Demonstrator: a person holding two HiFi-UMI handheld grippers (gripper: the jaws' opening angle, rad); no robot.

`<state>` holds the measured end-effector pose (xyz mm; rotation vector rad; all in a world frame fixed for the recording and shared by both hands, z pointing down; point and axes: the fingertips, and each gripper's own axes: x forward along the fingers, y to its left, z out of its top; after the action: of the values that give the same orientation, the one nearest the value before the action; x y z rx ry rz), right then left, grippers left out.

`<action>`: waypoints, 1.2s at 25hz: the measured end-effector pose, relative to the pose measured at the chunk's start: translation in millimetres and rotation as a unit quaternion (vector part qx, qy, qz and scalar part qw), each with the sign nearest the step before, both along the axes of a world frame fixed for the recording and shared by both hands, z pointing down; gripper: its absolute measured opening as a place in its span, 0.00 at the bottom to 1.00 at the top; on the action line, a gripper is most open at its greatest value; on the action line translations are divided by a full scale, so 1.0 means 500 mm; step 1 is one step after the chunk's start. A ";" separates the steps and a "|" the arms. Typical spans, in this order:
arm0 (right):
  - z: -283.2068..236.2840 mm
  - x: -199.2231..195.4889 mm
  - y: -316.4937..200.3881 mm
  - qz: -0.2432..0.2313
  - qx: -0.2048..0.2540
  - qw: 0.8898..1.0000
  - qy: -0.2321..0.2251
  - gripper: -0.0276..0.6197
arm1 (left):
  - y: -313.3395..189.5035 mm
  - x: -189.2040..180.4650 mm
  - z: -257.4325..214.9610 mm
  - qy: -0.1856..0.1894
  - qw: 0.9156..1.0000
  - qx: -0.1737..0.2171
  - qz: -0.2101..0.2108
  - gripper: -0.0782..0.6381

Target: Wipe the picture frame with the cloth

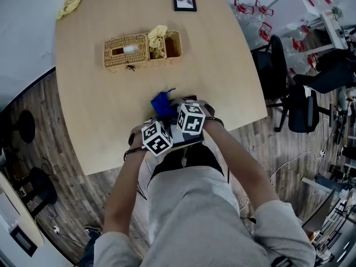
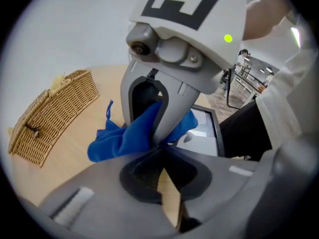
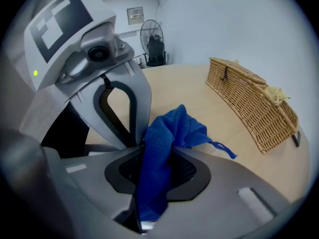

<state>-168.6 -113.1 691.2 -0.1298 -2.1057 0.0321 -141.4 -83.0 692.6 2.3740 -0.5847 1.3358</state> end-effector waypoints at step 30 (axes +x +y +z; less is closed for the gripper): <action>-0.004 0.058 0.094 0.209 -0.065 0.976 -0.011 0.19 | -0.003 0.003 -0.004 -0.007 1.000 -0.007 -0.025 0.18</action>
<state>-139.5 -65.9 689.4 0.2380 -2.1193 0.4206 -140.0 -84.6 690.7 2.3251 -0.6332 1.3309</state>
